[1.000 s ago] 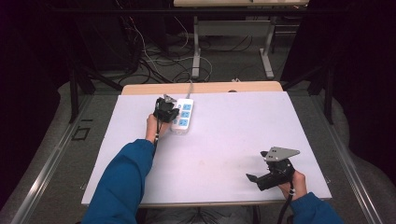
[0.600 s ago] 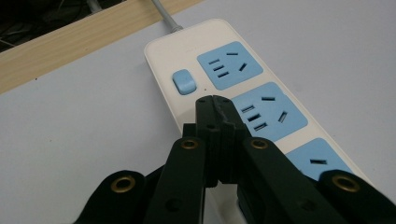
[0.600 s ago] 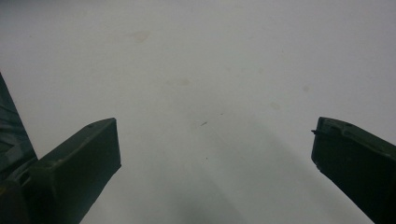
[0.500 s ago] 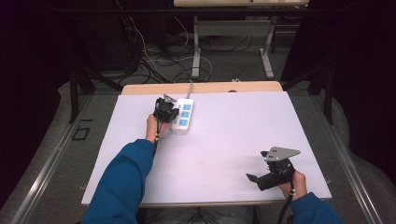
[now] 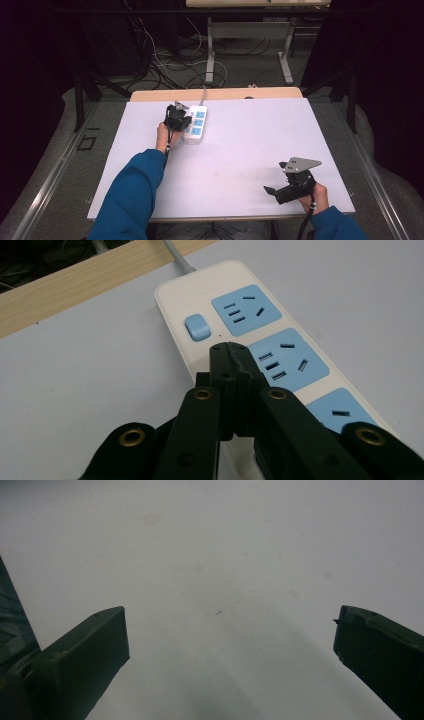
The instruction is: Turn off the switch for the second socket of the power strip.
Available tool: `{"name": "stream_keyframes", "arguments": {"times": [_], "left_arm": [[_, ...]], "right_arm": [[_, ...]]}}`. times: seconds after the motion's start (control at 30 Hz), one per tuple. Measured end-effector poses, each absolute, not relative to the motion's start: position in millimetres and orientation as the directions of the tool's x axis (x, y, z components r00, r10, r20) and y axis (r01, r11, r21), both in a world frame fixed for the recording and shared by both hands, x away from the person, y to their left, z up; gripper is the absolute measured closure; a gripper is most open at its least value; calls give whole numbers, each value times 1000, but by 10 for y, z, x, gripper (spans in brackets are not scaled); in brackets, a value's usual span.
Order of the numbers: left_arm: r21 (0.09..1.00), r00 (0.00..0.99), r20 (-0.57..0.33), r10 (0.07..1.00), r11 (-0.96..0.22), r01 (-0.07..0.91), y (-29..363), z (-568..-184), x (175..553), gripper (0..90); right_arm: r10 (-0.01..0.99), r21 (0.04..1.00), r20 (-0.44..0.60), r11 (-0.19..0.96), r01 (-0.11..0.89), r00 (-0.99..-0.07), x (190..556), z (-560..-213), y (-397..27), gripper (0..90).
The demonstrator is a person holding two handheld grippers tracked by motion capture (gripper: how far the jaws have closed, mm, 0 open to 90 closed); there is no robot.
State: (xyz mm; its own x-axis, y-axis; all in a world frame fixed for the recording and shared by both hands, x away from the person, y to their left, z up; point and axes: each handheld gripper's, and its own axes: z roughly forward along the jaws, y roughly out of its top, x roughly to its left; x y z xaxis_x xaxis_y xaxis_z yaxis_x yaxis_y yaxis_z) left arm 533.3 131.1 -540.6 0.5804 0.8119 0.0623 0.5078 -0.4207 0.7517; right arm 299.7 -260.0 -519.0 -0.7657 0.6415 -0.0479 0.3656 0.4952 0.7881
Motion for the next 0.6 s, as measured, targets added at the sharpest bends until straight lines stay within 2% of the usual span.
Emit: {"name": "stream_keyframes", "arguments": {"times": [0.6], "left_arm": [[748,583,61,810,-424,511,1315,-5410,5339,900]], "right_arm": [[643,785,-43,496,373,-765,2991,-5186,-2597,7]]}}
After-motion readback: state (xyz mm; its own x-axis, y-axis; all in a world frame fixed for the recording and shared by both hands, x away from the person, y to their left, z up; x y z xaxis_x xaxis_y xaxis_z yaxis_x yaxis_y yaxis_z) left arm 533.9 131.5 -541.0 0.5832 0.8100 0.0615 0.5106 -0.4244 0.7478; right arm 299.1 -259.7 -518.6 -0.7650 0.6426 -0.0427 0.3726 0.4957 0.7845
